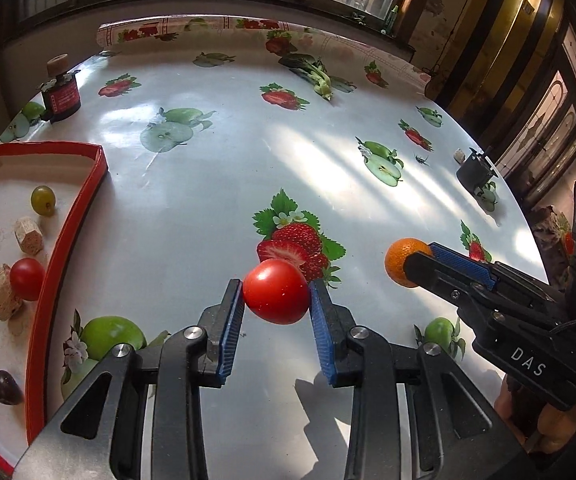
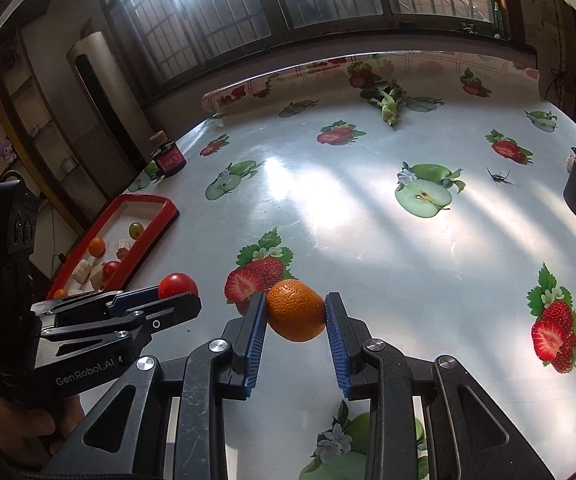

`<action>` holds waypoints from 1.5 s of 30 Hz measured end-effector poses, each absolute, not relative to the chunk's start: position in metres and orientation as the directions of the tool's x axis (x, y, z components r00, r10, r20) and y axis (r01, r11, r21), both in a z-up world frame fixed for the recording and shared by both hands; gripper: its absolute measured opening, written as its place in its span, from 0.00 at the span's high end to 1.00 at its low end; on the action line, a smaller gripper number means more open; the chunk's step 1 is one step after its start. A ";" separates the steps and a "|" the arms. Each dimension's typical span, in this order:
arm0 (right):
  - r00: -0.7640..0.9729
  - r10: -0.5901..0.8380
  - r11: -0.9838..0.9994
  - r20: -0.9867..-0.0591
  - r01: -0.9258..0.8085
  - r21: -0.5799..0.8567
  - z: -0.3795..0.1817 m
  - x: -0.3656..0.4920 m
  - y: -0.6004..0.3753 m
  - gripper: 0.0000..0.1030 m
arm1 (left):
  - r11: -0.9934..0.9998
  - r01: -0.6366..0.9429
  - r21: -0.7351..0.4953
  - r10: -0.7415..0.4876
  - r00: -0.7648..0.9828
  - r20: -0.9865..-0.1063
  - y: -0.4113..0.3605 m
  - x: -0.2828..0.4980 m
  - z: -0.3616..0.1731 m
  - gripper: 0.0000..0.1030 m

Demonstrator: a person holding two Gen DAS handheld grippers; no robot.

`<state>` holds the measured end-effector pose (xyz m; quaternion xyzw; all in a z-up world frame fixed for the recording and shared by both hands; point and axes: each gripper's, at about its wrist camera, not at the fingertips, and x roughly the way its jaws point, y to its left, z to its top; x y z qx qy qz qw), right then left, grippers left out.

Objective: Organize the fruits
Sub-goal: 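Close right tool on the orange while left tool closes on the red tomato, then carry the orange and tomato into the red tray and open both tools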

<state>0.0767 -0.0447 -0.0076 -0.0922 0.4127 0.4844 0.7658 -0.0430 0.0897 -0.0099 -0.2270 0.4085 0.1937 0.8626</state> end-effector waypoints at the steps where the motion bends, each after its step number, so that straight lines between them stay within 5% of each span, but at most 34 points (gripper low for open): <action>1: 0.187 0.667 0.508 -0.721 -0.822 0.258 -0.007 0.074 -0.043 0.71 | 0.820 -0.523 -0.233 0.153 0.592 -0.791 0.091 -0.047 -0.009 0.71; 45: 0.019 0.687 0.262 -0.727 -0.939 0.223 0.002 -0.026 0.082 0.71 | 0.637 -0.731 -0.245 0.320 0.540 -0.778 0.183 -0.180 -0.002 0.70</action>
